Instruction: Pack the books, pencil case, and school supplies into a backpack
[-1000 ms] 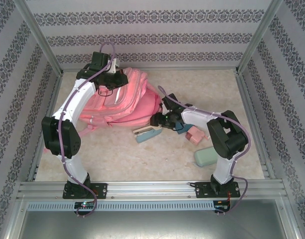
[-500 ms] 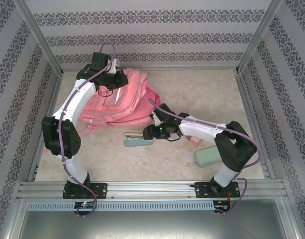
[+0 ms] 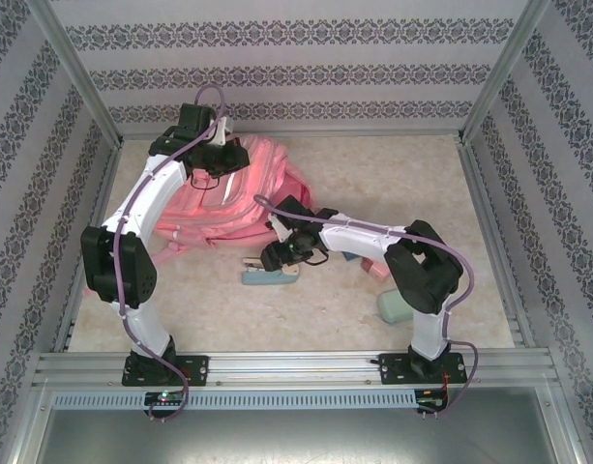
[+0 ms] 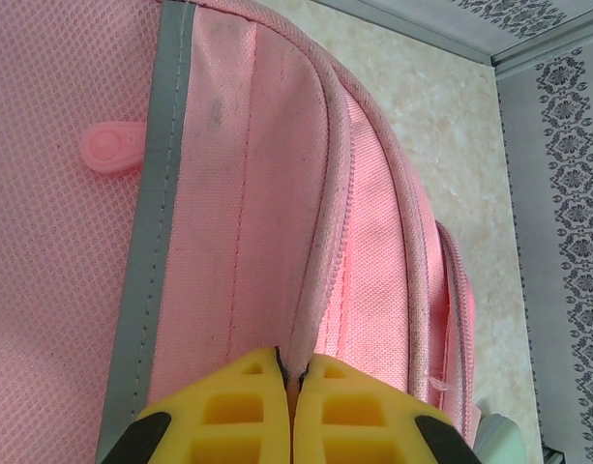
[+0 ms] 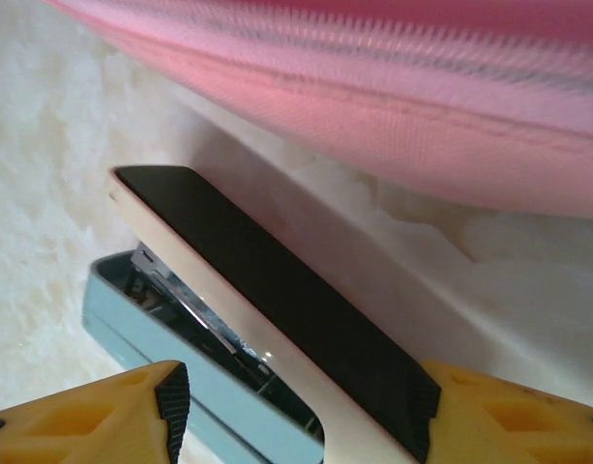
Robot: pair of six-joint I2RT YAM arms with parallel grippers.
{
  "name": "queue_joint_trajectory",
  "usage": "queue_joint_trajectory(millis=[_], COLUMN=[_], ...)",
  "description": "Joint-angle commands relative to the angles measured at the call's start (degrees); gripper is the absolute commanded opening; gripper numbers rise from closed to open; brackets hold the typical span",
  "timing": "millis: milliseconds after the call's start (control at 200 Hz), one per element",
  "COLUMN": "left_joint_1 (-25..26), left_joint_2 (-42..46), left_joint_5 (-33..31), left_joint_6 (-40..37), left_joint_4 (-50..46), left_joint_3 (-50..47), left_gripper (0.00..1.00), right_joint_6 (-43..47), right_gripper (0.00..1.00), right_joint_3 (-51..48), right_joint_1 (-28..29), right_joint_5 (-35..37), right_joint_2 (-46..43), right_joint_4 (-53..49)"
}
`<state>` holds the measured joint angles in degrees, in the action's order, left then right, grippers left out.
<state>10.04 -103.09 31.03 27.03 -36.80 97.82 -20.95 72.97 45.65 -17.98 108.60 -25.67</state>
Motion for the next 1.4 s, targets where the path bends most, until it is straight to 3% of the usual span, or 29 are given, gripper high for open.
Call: queue_joint_trajectory(millis=[0, 260, 530, 749, 989, 1204, 1264, 1394], left_joint_1=[-1.2, -1.2, -1.2, -1.2, -1.3, -1.4, -1.3, -1.4], left_joint_2=[3.1, 2.6, 2.8, 3.1, 3.4, 4.3, 4.0, 3.9], left_joint_5=[-1.6, -1.2, -1.3, -1.5, -2.0, -2.1, -1.8, -1.0], left_joint_6=[-0.6, -0.2, -0.3, -0.5, -0.8, -0.2, 0.0, 0.6], left_joint_4=[0.3, 0.6, 0.2, 0.0, -0.3, 0.9, 0.8, 1.0], left_joint_3=[-0.2, -0.1, 0.2, -0.3, 0.1, -0.4, -0.3, -0.9], left_gripper=[0.0, 0.0, 0.0, 0.0, 0.0, 0.0, 0.0, 0.0], right_joint_6=[2.1, 2.1, 2.3, 1.8, -0.4, -1.3, -0.3, 0.3], right_gripper=[0.63, 0.53, 0.33, 0.0, 0.0, 0.0, 0.15, 0.22], right_joint_3=[-0.5, -3.0, -2.4, -1.7, -3.4, -6.5, -5.2, -2.7], right_joint_1=[1.7, 3.7, 3.8, 3.7, 3.2, -0.7, -0.6, 1.8], right_joint_5=[-0.1, 1.9, 3.7, 3.3, 4.9, 3.9, 4.4, 4.7], right_joint_2=[-0.5, -2.4, -2.7, -3.8, -11.5, -18.2, -17.0, -12.4], right_joint_4=[-2.0, -2.5, -2.3, -2.3, -2.4, -1.3, -2.7, -1.8])
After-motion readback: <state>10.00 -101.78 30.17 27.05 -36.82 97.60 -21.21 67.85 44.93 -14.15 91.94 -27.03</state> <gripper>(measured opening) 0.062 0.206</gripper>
